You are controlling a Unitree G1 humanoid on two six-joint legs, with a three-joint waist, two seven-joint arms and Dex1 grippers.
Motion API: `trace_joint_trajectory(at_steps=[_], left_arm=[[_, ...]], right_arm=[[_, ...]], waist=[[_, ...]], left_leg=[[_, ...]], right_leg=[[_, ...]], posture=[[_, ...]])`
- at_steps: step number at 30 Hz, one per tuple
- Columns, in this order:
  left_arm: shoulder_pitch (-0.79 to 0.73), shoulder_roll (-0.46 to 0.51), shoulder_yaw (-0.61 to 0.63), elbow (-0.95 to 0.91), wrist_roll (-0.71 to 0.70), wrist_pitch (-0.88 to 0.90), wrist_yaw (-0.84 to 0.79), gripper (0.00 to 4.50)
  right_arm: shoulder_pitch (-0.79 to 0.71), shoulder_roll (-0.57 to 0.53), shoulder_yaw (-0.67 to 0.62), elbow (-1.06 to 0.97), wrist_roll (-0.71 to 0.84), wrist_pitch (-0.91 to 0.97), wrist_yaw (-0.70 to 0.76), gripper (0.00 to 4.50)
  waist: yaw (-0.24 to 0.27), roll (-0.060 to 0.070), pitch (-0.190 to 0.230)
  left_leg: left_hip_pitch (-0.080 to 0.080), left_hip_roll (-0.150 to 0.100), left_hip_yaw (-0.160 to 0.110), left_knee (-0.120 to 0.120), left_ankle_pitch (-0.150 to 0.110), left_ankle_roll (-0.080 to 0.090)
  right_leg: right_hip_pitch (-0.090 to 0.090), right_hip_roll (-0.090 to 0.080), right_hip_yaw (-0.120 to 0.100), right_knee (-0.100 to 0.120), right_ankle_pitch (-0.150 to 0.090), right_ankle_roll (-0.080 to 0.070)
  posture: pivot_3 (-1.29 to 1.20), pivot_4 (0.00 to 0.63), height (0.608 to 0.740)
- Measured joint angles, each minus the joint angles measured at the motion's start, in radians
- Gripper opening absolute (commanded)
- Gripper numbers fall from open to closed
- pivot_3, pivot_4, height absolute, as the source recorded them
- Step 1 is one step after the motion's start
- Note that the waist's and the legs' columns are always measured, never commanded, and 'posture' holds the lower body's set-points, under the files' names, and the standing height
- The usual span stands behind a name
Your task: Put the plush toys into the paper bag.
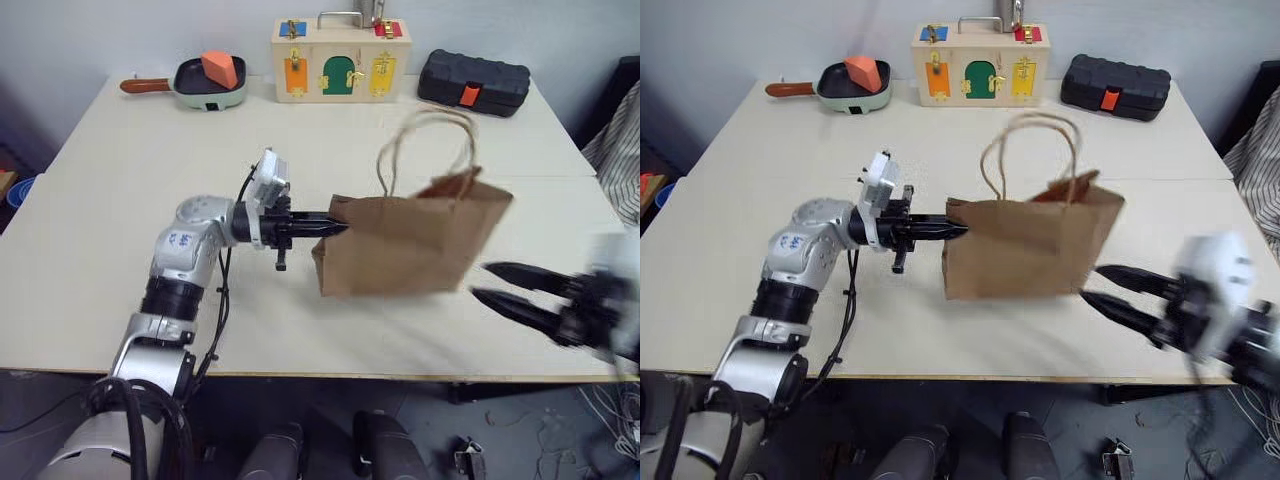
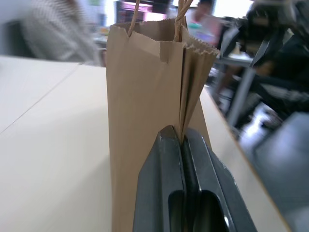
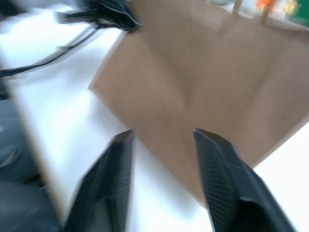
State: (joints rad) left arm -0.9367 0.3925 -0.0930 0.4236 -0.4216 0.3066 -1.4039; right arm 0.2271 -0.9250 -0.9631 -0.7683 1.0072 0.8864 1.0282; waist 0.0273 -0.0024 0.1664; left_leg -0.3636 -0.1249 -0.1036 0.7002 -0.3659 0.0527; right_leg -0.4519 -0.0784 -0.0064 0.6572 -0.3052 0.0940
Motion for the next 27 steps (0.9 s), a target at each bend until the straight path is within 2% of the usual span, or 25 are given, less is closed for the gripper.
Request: trace_joint_trajectory(at_steps=[2, 4, 7, 11, 14, 19, 22, 24, 27], left_arm=[[-0.050, -0.024, -0.039, 0.087, 0.033, -0.085, -0.084, 0.00], [-0.085, -0.059, -0.070, 0.190, 0.075, -0.175, -0.097, 0.00], [-0.092, -0.081, -0.097, 0.311, 0.130, -0.266, -0.097, 0.00], [-0.092, -0.070, -0.104, 0.358, 0.173, -0.259, -0.091, 0.87], [-0.037, -0.002, -0.090, 0.231, 0.164, -0.170, -0.092, 1.78], [0.165, 0.222, 0.000, -0.127, 0.057, 0.119, -0.074, 3.36], [0.248, 0.447, 0.122, -0.331, -0.068, 0.359, -0.075, 4.30], [0.288, 0.597, 0.236, -0.419, -0.145, 0.479, -0.086, 4.44], [0.384, 0.742, 0.373, -0.507, -0.213, 0.560, -0.096, 4.44]], right_arm=[[0.074, -0.042, -0.137, 0.010, 0.034, 0.015, 0.092, 3.68], [0.094, -0.072, -0.202, 0.044, 0.045, 0.017, 0.130, 4.39], [0.094, -0.087, -0.221, 0.112, 0.039, 0.008, 0.137, 4.45], [0.088, -0.087, -0.149, 0.161, -0.023, -0.045, 0.139, 4.50], [0.047, -0.101, -0.069, 0.214, -0.063, -0.100, 0.148, 4.50], [0.005, -0.153, 0.047, 0.349, -0.142, -0.177, 0.219, 4.50], [-0.042, -0.215, 0.106, 0.457, -0.189, -0.232, 0.300, 4.50], [-0.090, -0.252, 0.146, 0.534, -0.210, -0.261, 0.346, 4.50], [-0.196, -0.294, 0.237, 0.652, -0.240, -0.311, 0.393, 4.50]], waist=[[-0.001, -0.001, 0.001], [-0.002, -0.001, 0.001], [-0.003, -0.004, 0.002], [0.001, -0.005, 0.003], [-0.004, -0.005, 0.003], [-0.006, -0.004, 0.003], [-0.004, -0.004, 0.005], [-0.004, -0.003, 0.005], [0.000, 0.000, 0.005]], left_leg=[[0.011, 0.000, 0.001, -0.003, -0.002, 0.003], [0.013, 0.000, 0.001, -0.003, -0.003, 0.004], [0.012, 0.001, 0.001, -0.003, -0.003, 0.004], [0.008, 0.001, 0.002, -0.002, -0.003, 0.004], [0.008, 0.001, 0.003, -0.002, -0.003, 0.004], [0.009, 0.002, 0.002, -0.002, -0.003, 0.004], [0.008, 0.002, 0.002, -0.002, -0.003, 0.004], [0.009, 0.002, 0.002, -0.002, -0.003, 0.004], [0.010, 0.002, 0.001, -0.003, -0.004, 0.004]], right_leg=[[0.012, 0.000, 0.001, -0.006, 0.000, 0.000], [0.015, 0.000, 0.002, -0.008, 0.001, 0.001], [0.013, 0.001, 0.003, -0.008, 0.001, 0.001], [0.007, 0.001, 0.003, -0.003, 0.001, 0.002], [0.007, 0.001, 0.004, -0.003, 0.001, 0.002], [0.006, 0.002, 0.006, -0.004, 0.001, 0.001], [0.006, 0.002, 0.006, -0.004, 0.001, 0.001], [0.007, 0.002, 0.006, -0.007, 0.001, 0.001], [0.010, 0.001, 0.005, -0.011, 0.001, 0.001]], posture=[[0.00, 0.150, 0.740], [0.00, 0.150, 0.740], [0.00, 0.150, 0.740], [0.00, 0.150, 0.740], [0.00, 0.150, 0.740], [0.00, 0.150, 0.740], [0.00, 0.150, 0.740], [0.00, 0.150, 0.740], [0.00, 0.150, 0.740]])
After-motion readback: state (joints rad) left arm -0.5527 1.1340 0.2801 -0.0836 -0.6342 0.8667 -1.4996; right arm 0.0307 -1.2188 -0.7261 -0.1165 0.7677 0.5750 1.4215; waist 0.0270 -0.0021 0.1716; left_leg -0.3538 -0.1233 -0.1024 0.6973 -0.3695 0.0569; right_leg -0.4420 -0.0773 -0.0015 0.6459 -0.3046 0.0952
